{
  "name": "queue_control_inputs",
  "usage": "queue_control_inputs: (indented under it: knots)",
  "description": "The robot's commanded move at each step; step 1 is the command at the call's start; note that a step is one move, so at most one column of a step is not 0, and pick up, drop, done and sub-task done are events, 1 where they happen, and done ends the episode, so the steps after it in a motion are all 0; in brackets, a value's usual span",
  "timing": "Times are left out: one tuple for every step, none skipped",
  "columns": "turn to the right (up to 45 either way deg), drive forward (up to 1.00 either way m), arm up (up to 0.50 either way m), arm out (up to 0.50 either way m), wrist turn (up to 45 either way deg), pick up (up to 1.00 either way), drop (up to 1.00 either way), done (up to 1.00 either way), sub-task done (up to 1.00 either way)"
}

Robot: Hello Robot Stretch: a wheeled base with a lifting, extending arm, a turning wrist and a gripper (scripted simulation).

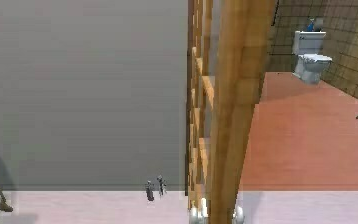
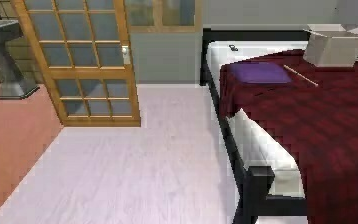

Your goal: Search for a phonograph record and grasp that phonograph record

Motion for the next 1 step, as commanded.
queue_control_inputs:
  knots:
    - [-45.0,0.00,0.00,0.00,0.0,0.00,0.00,0.00,0.00]
